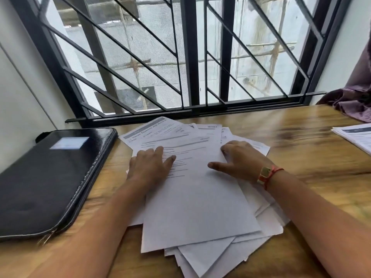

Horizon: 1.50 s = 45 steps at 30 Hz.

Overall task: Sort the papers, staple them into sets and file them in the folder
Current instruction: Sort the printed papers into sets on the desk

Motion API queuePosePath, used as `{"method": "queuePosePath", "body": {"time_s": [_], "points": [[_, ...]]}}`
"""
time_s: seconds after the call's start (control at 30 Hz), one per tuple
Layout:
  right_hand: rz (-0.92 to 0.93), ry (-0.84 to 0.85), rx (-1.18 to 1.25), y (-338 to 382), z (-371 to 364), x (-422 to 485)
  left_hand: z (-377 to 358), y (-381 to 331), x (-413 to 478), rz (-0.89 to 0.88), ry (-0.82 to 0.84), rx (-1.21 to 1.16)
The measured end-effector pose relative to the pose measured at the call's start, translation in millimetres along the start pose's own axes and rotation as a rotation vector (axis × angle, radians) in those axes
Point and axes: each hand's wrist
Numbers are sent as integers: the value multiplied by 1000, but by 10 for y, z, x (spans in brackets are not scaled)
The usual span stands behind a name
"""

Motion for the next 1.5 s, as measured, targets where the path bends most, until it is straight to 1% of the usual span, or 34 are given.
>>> {"method": "queuePosePath", "body": {"time_s": [0.07,0.17,0.3,0.4,0.5,0.57,0.7,0.77,0.9,0.93,1.0,1.07,1.13,1.23,1.27,1.33,1.4,1.43,1.5], "points": [[-11,-12,22,-30,12,-1,3,-14,5,-33,-60,-57],[-35,-33,108,-60,32,-8,19,11,11,-17,-147,-125],[-52,-43,159,-44,49,-6,14,40,6,-4,-160,-123],[-61,-77,162,-15,63,-20,34,33,23,-22,-196,-193],[-113,-102,169,1,115,-42,39,60,33,-31,-227,-250],[-148,-105,170,-6,137,-45,31,106,29,-11,-210,-194],[-195,-107,186,-1,153,-51,43,130,23,7,-119,-98],[-208,-113,184,10,159,-57,51,98,15,-22,-119,-124],[-219,-114,160,6,164,-61,29,96,41,-51,-180,-312],[-219,-114,161,3,165,-59,23,109,48,-44,-196,-321],[-217,-116,161,-2,163,-54,18,136,46,-25,-193,-264],[-222,-120,158,-7,154,-51,20,131,32,-13,-134,-199],[-230,-123,156,-5,152,-53,20,127,29,-28,-98,-222],[-240,-115,163,-6,151,-54,17,143,44,-63,-144,-372],[-242,-113,163,-3,153,-56,14,152,48,-66,-161,-387],[-245,-114,162,3,157,-59,4,164,46,-50,-151,-329],[-247,-118,158,5,154,-57,-8,166,49,-33,-89,-243],[-250,-119,157,4,154,-55,-13,168,55,-34,-66,-228],[-261,-121,170,-2,153,-52,-18,173,72,-48,-67,-271]]}}
Point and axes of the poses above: each hand's wrist, its own x-axis towards the middle knuckle, its own z-axis out of the back of the hand, y = z × x, and after that the axes turned 1 degree about -z, right-handed
